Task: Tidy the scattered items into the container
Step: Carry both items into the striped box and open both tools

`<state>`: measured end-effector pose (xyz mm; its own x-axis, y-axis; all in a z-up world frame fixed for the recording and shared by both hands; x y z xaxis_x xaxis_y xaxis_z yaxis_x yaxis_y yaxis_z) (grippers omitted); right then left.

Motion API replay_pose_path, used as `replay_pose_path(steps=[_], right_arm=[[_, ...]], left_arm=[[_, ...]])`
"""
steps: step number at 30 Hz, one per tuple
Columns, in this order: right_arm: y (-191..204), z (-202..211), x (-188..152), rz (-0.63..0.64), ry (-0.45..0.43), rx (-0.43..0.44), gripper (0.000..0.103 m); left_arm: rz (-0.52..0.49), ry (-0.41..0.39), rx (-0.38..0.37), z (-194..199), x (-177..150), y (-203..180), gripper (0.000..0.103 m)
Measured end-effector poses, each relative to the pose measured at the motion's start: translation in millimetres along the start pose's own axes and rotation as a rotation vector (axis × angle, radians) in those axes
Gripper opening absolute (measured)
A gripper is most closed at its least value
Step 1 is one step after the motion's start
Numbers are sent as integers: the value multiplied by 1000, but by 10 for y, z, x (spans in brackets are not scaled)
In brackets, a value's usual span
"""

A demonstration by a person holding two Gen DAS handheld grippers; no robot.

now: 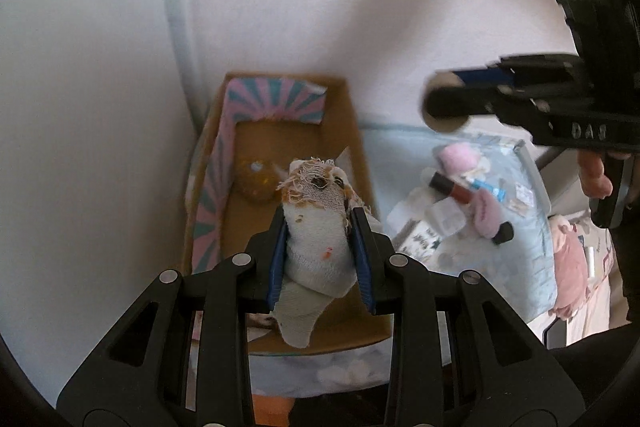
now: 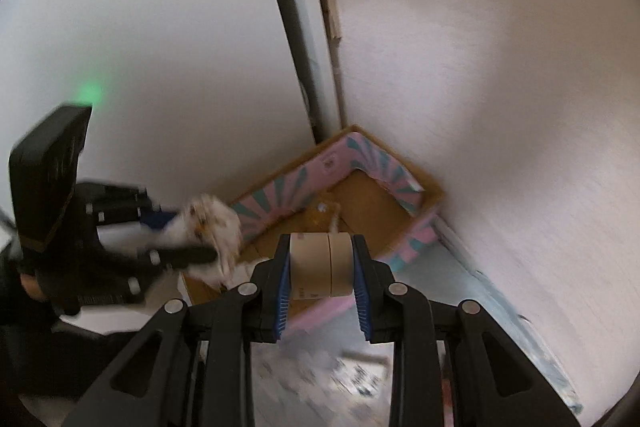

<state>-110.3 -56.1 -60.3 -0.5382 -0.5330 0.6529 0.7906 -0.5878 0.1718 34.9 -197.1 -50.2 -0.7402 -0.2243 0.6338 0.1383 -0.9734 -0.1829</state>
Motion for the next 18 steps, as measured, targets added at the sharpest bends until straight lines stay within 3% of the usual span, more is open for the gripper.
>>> replay_pose_path(steps=[9,18], right_arm=[[62,-892,25,-33,135,-23,26],[69,-1247,22,-49,194,-20,26]], left_arm=[[56,100,2,-367,-170,303,27],[78,145,-20,-582,-270,437,27]])
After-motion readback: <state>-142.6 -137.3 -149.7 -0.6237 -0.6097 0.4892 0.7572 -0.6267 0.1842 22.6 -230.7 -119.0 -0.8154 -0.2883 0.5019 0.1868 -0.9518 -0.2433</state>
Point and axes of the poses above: each gripper's, at about its wrist camera, not at the fingertips, and z roughly against the way its jaws point, y to its left, x to its top, the point moved 1 cm from there along -z, roughly the way its jaws point, and after that the axes turned 6 degrees about -y, right-handed, at the moved point
